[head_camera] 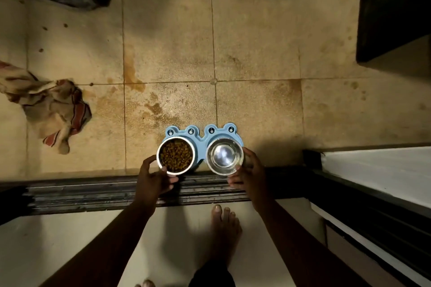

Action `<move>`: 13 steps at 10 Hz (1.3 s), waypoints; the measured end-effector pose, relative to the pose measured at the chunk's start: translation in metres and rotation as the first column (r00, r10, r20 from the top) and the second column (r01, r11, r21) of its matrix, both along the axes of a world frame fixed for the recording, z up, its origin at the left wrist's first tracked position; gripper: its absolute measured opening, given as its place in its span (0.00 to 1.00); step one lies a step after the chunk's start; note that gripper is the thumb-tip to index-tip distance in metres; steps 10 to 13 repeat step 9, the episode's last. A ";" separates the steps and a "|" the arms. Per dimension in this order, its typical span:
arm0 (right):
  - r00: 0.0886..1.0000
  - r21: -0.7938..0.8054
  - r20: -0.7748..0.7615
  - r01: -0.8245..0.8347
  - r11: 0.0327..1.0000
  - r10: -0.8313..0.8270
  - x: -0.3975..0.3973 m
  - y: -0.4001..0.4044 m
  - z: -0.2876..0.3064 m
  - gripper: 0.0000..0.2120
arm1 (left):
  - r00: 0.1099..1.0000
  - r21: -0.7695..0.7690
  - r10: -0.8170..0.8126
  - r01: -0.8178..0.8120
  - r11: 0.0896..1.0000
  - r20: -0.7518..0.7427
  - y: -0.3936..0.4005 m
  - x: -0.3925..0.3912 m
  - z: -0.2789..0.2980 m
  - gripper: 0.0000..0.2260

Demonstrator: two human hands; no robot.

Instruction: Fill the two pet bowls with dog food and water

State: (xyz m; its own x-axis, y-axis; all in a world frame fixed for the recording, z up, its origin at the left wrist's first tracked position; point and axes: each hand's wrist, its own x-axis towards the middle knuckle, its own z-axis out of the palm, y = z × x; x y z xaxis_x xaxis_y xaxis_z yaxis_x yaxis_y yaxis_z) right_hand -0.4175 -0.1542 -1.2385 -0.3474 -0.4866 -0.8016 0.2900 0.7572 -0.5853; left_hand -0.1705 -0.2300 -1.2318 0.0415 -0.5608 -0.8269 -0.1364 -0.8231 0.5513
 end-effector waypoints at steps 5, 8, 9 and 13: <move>0.997 0.010 -0.078 0.024 1.000 -0.023 0.007 -0.009 -0.029 0.24 | 0.962 -0.108 -0.238 0.253 0.961 0.135 -0.007 -0.002 -0.027 0.22; 0.820 0.093 -0.521 -0.224 0.970 0.239 0.025 -0.013 -0.033 0.26 | 0.840 -0.125 -0.462 0.510 0.851 0.286 -0.010 0.015 -0.011 0.22; 0.658 0.192 -0.678 -0.270 0.944 0.326 0.030 -0.009 -0.018 0.22 | 0.728 -0.162 -0.550 0.652 0.741 0.410 -0.005 0.027 0.016 0.20; 0.658 0.192 -0.678 -0.270 0.944 0.326 0.030 -0.009 -0.018 0.22 | 0.728 -0.162 -0.550 0.652 0.741 0.410 -0.005 0.027 0.016 0.20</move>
